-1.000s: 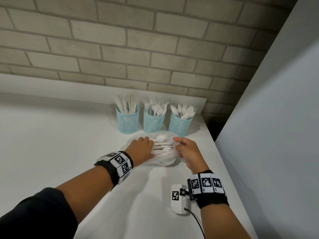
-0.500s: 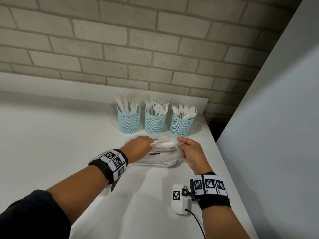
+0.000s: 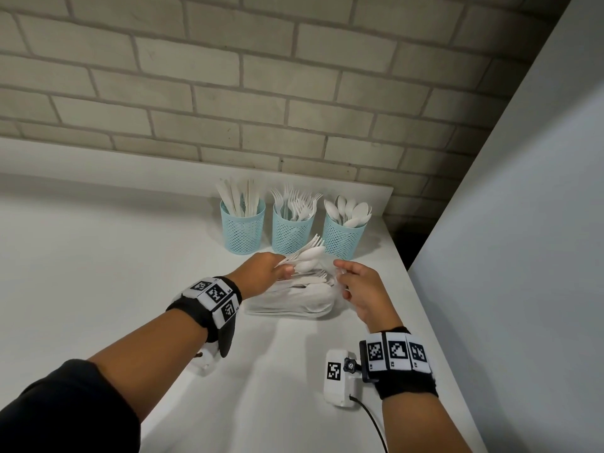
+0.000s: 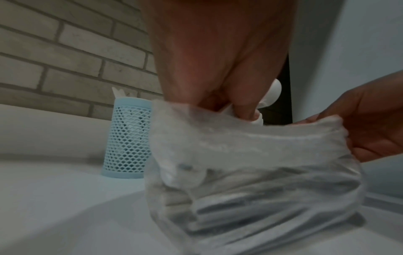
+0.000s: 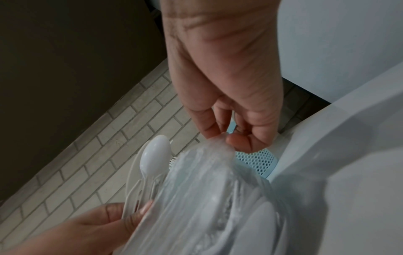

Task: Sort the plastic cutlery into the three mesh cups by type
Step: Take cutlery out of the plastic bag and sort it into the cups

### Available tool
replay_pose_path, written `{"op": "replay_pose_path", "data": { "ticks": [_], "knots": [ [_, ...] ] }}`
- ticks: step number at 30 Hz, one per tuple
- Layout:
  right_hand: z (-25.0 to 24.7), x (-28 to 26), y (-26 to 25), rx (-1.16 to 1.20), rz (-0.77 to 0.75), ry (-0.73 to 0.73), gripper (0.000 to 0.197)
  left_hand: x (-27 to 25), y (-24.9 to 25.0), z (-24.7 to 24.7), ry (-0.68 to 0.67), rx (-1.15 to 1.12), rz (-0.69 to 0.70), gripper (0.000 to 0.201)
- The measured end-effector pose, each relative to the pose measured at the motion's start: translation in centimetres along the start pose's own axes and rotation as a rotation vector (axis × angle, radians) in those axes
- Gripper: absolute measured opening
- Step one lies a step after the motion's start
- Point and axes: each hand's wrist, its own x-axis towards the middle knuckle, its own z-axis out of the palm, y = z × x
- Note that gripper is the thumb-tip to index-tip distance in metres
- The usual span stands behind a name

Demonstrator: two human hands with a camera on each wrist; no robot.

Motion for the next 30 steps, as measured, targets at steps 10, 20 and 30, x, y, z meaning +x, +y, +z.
{"op": "replay_pose_path", "data": {
  "ticks": [10,20,30],
  "knots": [
    [0.8,-0.1,-2.3,-0.369,-0.315,0.132,0.029,0.6,2.6,-2.4,0.121,-0.595,-0.049,0.028],
    [4.0,-1.5,-6.8,0.031,-0.314,-0.184,0.061,0.1,4.6,-1.2,-0.155,-1.262,-0.197,0.035],
    [4.4,-0.7,-5.6,0.167,-0.231,-0.248,0.057,-0.9,4.2,0.1,-0.034,-1.317,-0.257,0.03]
  ]
}}
